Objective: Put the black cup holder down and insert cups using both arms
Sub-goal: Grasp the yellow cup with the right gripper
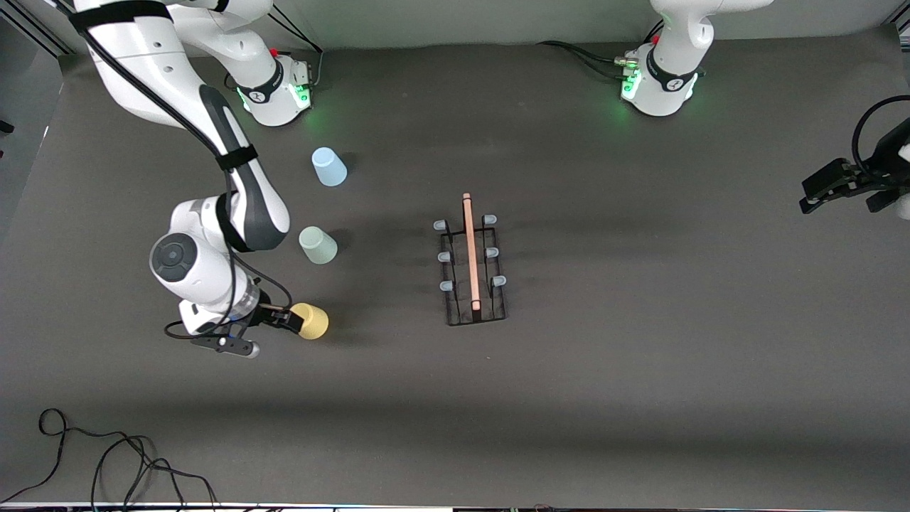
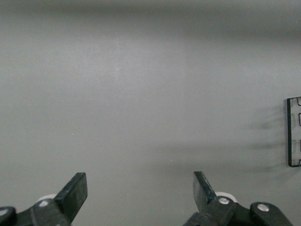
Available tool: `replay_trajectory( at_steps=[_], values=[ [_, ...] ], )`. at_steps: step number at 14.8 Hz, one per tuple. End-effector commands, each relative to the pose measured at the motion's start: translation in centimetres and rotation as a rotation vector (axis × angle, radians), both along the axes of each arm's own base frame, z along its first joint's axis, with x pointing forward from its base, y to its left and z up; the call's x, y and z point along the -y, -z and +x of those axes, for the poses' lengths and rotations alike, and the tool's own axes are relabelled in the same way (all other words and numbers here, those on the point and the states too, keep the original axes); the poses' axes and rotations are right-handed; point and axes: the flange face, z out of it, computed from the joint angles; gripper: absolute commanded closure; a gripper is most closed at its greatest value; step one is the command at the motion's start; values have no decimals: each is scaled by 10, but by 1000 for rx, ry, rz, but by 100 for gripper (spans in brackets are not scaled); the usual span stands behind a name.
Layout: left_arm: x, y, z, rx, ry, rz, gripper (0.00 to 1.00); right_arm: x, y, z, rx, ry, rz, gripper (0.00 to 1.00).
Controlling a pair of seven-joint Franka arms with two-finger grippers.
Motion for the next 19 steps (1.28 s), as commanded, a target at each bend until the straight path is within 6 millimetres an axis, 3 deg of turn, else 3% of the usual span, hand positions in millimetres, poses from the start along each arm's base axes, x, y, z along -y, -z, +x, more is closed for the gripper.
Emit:
replay_trajectory(
  at_steps=[1, 3, 8, 9, 10, 13, 14, 15, 19],
  values=[
    [-1, 1, -1, -14, -3, 13, 0, -14, 11, -1, 28, 68, 18, 0],
    [-1, 1, -1, -19, 1, 13, 0, -27, 21, -5, 20, 48, 12, 0],
    [2, 4, -2, -18, 20, 54, 4, -17, 41, -16, -26, 51, -4, 0],
    [11, 6, -2, -22, 37, 59, 4, -16, 43, -18, -34, 50, -6, 0],
    [18, 9, -3, -34, 49, 59, 3, -16, 44, -20, -39, 50, -8, 13],
    [19, 22, -1, -57, 52, 46, 1, -17, 34, -19, -28, 47, -3, 80],
    [18, 20, 0, -51, 52, 44, 1, -17, 26, -17, -16, 47, 3, 95],
    [16, 20, 0, -51, 52, 44, 1, -19, 13, -13, 6, 49, 11, 100],
    [12, 18, -2, -54, 45, 47, 1, -31, -44, 2, 12, 147, 54, 100]
  ],
)
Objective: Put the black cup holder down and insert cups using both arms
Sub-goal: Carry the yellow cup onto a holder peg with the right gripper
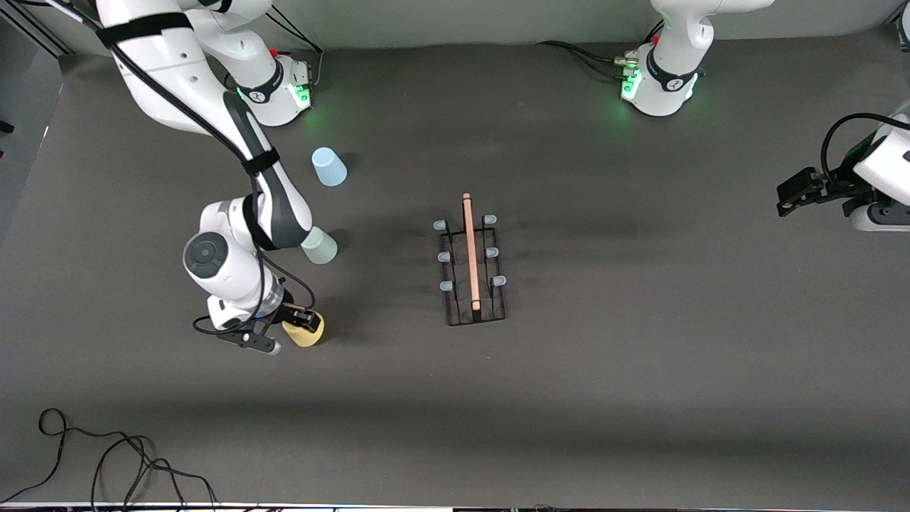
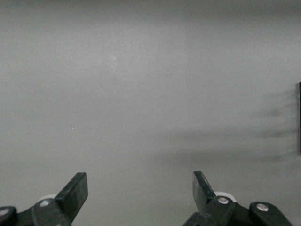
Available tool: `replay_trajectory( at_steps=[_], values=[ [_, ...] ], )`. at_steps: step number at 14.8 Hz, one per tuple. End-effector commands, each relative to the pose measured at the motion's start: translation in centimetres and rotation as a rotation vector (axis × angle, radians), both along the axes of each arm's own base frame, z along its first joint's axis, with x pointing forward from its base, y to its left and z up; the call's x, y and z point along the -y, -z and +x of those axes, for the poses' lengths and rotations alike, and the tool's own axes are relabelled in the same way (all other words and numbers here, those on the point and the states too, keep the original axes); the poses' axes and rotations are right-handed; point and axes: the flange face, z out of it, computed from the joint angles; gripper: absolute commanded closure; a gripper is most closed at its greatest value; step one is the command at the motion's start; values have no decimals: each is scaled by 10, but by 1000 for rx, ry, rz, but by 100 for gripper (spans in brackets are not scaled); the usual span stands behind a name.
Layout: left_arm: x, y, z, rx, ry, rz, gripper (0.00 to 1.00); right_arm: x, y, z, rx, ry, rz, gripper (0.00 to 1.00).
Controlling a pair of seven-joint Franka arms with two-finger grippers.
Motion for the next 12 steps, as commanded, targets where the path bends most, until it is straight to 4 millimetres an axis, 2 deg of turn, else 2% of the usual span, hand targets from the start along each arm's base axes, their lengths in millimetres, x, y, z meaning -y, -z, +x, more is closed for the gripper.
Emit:
replay_trajectory(
  at_steps=[1, 3, 5, 11, 12],
  values=[
    [4, -9, -6, 5, 7, 11, 1, -17, -50, 9, -36, 81, 39, 100],
    [7, -13, -7, 15, 18, 11, 1, -55, -82, 13, -50, 150, 58, 100],
    [7, -14, -8, 10, 27, 10, 1, -99, -100, 8, -43, 168, 74, 100],
    [6, -12, -4, 8, 22, 8, 1, -214, -119, -23, -14, 257, 128, 100],
    [6, -12, -4, 11, 16, 8, 1, -225, -121, -26, -10, 270, 133, 100]
  ],
)
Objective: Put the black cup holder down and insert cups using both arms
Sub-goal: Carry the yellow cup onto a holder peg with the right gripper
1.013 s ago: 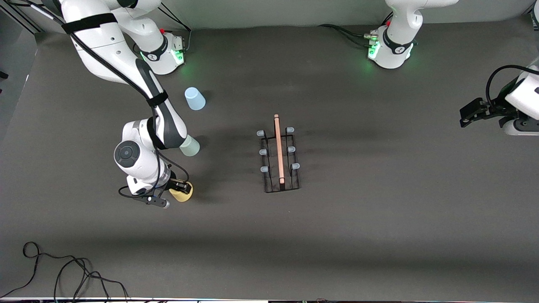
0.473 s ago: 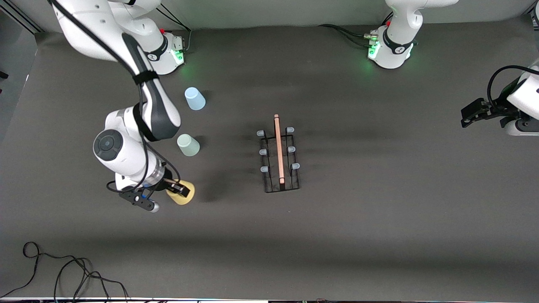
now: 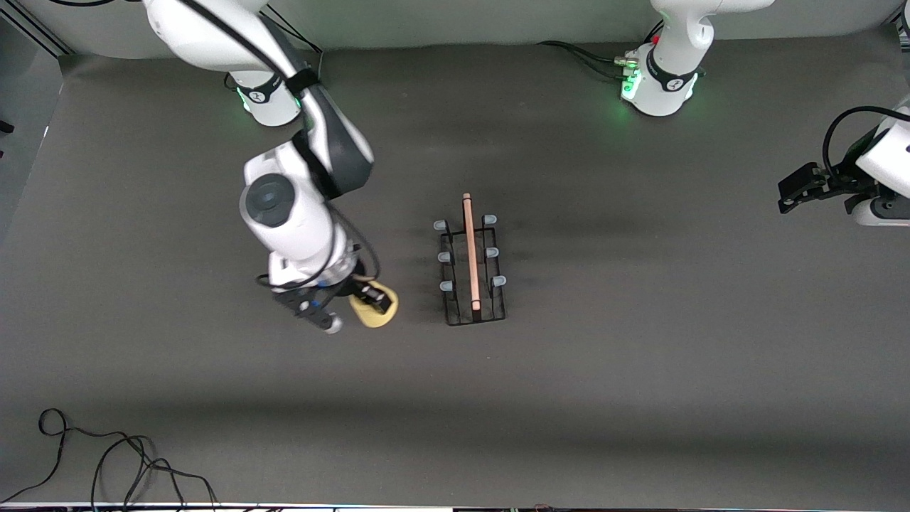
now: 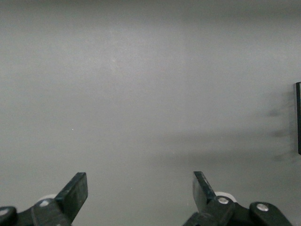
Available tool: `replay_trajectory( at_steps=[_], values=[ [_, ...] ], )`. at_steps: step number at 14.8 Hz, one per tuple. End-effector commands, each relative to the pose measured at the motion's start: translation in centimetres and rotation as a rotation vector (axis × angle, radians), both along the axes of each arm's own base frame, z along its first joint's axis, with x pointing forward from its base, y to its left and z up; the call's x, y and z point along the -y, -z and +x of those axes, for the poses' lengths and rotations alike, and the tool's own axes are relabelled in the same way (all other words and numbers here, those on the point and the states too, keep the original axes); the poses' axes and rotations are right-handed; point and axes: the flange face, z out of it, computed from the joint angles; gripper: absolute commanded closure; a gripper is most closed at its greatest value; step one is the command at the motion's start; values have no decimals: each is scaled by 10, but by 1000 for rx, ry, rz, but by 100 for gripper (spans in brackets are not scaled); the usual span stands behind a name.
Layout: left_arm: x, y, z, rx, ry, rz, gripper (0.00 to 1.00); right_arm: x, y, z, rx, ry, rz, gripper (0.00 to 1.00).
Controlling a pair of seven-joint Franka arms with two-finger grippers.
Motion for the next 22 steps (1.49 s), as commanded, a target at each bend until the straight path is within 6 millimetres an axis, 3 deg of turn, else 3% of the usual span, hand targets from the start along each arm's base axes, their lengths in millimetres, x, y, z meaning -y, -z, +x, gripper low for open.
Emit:
replay_trajectory(
  at_steps=[1, 3, 7, 13, 17, 19, 20, 21, 22],
  values=[
    [0, -5, 0, 5, 0, 7, 1, -35, -10, 0, 15, 60, 25, 100],
    [-3, 0, 3, 1, -4, 7, 1, -52, -10, -3, 19, 91, 33, 100],
    [-3, 4, 6, -1, 9, 12, 1, -85, 20, -16, 6, 83, 13, 100],
    [3, 10, 10, 1, 20, 11, 1, -96, 33, -13, 7, 92, 9, 100],
    [8, 11, 10, -2, 28, 11, 1, -96, 63, -13, 3, 70, -54, 98],
    [7, 10, 11, 1, 26, 11, 1, -99, 67, -15, 8, 65, -52, 80],
    [7, 10, 11, 1, 27, 12, 1, -99, 67, -15, 8, 65, -52, 55],
    [6, 9, 11, 4, 27, 12, 1, -99, 67, -15, 8, 65, -52, 21],
    [7, 9, 11, 4, 28, 14, 1, -98, 67, -14, 8, 66, -52, 0]
  ],
)
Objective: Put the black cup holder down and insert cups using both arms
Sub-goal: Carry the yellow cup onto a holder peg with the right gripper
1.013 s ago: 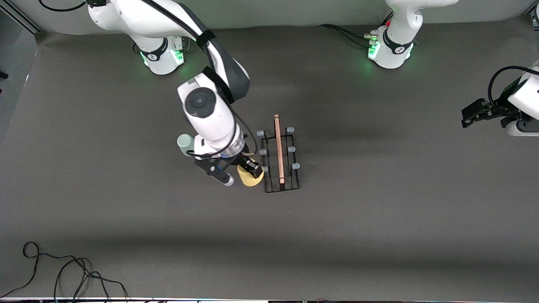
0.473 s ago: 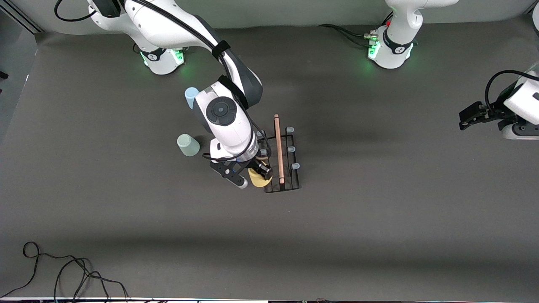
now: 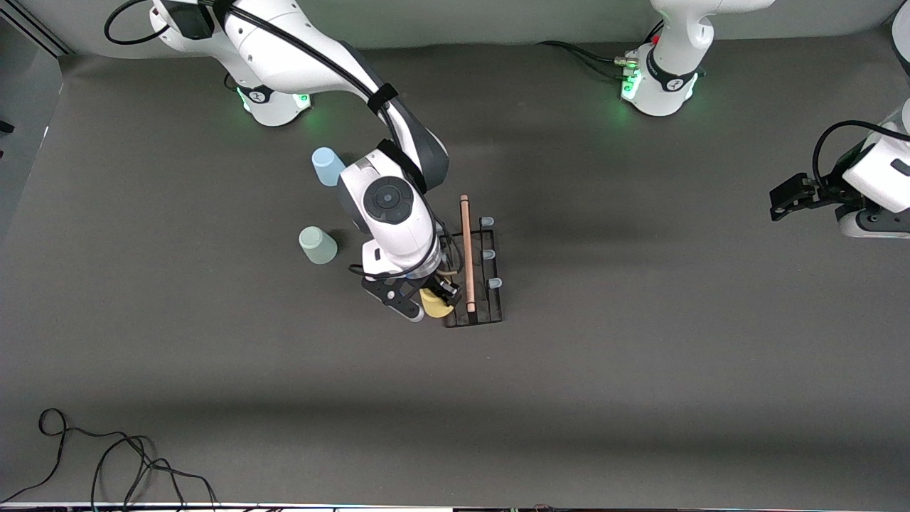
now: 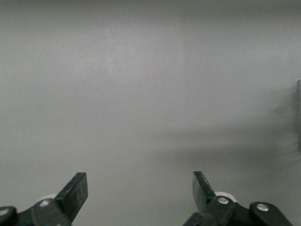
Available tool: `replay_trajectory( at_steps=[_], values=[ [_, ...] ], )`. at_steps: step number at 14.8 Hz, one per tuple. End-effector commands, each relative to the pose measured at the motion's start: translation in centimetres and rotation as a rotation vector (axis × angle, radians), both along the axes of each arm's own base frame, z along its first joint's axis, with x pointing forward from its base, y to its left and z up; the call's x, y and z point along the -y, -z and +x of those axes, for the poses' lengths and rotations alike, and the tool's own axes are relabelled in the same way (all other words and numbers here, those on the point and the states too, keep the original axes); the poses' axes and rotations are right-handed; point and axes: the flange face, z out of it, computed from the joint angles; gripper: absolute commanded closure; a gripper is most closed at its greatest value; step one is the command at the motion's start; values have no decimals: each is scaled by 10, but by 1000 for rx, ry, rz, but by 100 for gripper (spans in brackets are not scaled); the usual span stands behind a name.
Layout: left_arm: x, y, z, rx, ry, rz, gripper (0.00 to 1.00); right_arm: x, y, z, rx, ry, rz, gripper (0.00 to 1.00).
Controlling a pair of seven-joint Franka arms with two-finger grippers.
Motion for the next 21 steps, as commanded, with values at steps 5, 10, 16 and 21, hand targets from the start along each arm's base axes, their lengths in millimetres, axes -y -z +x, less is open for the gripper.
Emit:
replay_trajectory(
  at_steps=[5, 10, 16, 21],
  values=[
    [1, -6, 2, 19, 19, 15, 1, 3, -38, 12, 60, 14, 9, 0],
    [1, -6, 3, 19, 19, 18, 1, 76, -110, 35, 17, -103, -45, 0],
    [0, -6, 2, 17, 18, 18, 1, 221, -169, 47, -152, -326, -103, 0],
    [0, -6, 2, 14, 19, 21, 1, 276, -133, 18, -165, -414, -106, 0]
  ],
)
